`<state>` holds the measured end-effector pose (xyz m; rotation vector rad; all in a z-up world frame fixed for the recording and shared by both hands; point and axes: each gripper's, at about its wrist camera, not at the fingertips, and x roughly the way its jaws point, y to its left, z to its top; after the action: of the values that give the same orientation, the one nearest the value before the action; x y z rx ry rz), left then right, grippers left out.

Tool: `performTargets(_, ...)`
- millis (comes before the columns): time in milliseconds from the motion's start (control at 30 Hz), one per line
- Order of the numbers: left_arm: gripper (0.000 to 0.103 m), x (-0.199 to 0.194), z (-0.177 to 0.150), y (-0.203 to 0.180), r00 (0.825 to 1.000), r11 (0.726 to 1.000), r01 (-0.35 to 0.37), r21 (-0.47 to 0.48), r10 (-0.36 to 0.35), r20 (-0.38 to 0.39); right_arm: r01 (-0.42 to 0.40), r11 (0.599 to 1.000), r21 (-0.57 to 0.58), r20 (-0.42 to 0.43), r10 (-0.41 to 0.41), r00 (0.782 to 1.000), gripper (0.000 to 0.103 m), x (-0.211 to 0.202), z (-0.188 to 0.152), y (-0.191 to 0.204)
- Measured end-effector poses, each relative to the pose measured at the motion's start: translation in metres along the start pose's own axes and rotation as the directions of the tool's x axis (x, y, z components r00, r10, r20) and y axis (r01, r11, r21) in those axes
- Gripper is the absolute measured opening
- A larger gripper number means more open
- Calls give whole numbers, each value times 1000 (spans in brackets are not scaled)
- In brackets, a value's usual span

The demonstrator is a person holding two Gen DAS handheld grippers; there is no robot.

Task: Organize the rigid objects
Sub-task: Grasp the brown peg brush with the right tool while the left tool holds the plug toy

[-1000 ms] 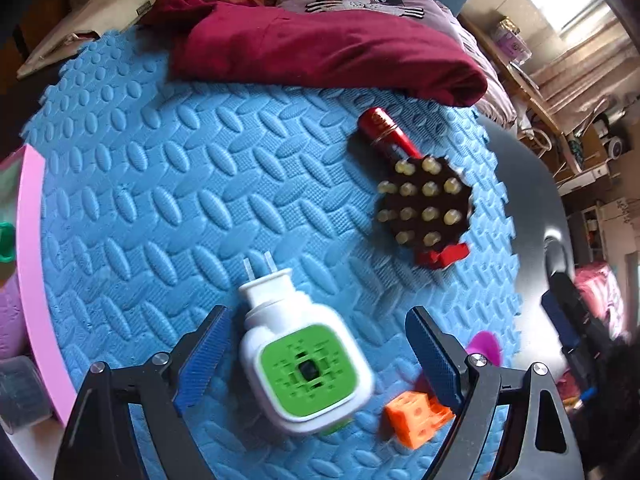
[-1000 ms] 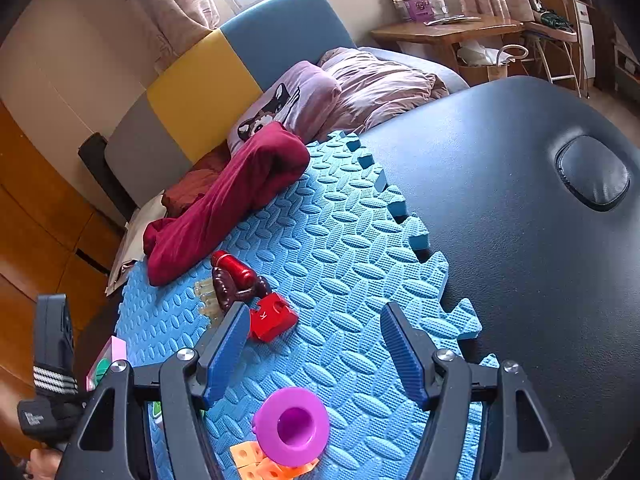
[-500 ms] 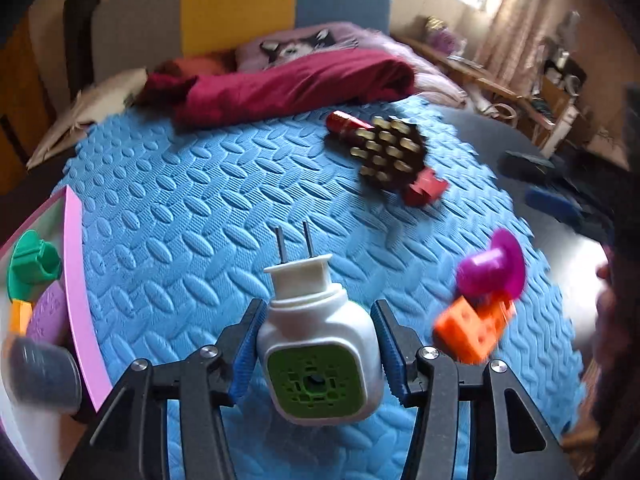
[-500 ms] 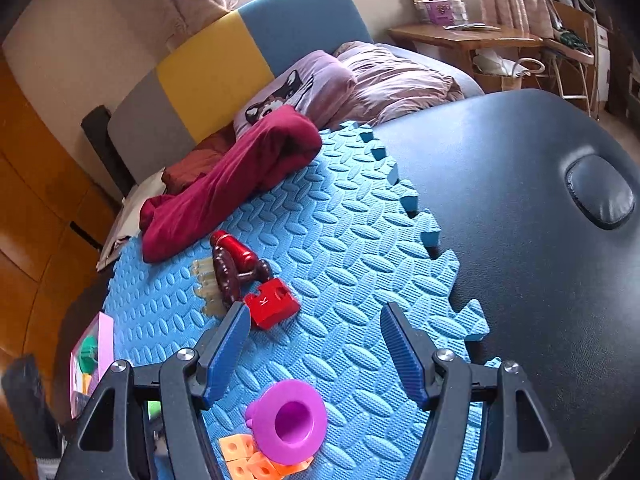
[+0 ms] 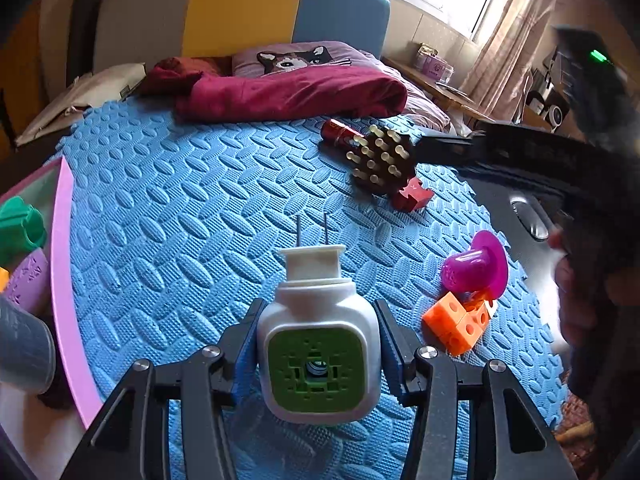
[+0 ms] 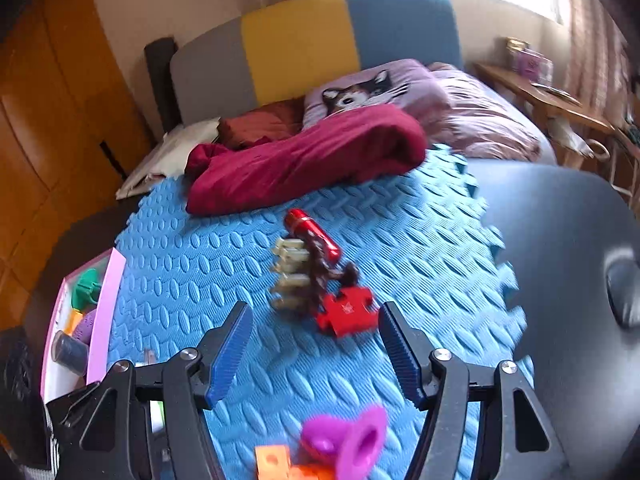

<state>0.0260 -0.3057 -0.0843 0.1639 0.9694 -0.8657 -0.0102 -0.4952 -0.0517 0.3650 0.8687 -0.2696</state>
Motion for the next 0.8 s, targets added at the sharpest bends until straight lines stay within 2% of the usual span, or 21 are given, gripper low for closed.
performTargets(167, 53, 2, 0, 3, 1000, 1000, 4, -19, -4, -1, 48, 993, -106, -75, -56, 996, 66, 39, 21, 22)
performTargets(200, 53, 2, 0, 3, 1000, 1000, -2, -20, 2, 3, 59, 989, -132, -80, -70, 994, 61, 45, 22, 26)
performTargets(267, 52, 2, 0, 5, 1000, 1000, 8, -22, -8, 5, 113, 978, -178, -89, -130, 987, 44, 55, 22, 32)
performTargets(300, 52, 2, 0, 5, 1000, 1000, 9, -19, -9, 6, 108, 978, -180, -72, -123, 990, 36, 53, 23, 33)
performTargets(433, 52, -2, -3, 4, 1000, 1000, -6, -3, 6, 14, 81, 986, -145, -21, -85, 996, 36, 33, 17, 32)
performTargets(533, 52, -10, -8, 6, 1000, 1000, -12, -5, 12, 19, 22, 992, -126, -8, -23, 1000, 36, 15, 5, 32)
performTargets(733, 52, -46, -20, 4, 998, 1000, -1, 14, 1, 62, -111, 985, -131, -55, 104, 993, 36, 4, -23, 44)
performTargets(800, 52, -60, -25, 2, 997, 1000, -3, 28, 1, 79, -127, 981, -146, -75, 117, 990, 36, 8, -32, 49)
